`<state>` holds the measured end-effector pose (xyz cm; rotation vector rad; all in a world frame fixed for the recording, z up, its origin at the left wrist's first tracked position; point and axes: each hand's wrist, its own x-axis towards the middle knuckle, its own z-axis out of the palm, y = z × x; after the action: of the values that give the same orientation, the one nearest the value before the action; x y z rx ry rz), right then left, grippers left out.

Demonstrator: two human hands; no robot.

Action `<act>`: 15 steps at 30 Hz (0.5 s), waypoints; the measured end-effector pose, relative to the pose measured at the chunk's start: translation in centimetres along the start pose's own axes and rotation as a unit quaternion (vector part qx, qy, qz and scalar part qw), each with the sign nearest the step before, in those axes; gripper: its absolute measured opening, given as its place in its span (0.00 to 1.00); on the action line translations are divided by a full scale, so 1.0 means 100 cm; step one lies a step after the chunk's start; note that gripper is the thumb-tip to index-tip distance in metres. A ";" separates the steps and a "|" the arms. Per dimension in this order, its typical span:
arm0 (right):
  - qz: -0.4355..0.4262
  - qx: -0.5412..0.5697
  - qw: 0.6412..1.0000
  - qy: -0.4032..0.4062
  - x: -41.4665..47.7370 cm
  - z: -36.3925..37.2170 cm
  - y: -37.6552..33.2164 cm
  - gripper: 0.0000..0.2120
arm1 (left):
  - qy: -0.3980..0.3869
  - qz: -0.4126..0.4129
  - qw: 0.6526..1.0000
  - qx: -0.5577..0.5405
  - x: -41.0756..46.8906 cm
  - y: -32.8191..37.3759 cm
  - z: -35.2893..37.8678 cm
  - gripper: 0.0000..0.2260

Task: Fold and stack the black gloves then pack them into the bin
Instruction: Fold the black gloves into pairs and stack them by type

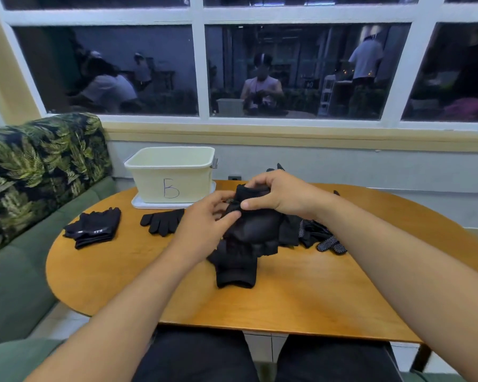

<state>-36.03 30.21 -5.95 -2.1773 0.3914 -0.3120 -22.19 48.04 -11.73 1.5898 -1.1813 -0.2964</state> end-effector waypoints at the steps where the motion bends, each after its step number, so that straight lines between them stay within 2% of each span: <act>1: -0.004 -0.005 1.000 0.005 0.003 -0.001 0.002 0.11 | -0.025 -0.008 1.000 0.000 0.003 -0.003 -0.009 0.18; 4: -0.005 -0.020 1.000 0.018 0.014 -0.003 0.009 0.10 | -0.075 -0.027 0.996 0.049 0.014 -0.014 -0.031 0.17; 12: 0.002 -0.022 1.000 0.015 0.033 0.005 0.015 0.10 | -0.100 -0.031 0.983 0.151 0.044 -0.051 -0.050 0.16; 15: 0.007 -0.054 0.998 0.032 0.042 0.008 0.019 0.10 | -0.072 -0.035 0.980 0.183 0.050 -0.058 -0.048 0.12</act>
<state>-32.15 28.09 -7.64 -2.2735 0.4684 -0.3620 -13.38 46.45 -12.97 1.9584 -1.3493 -0.2520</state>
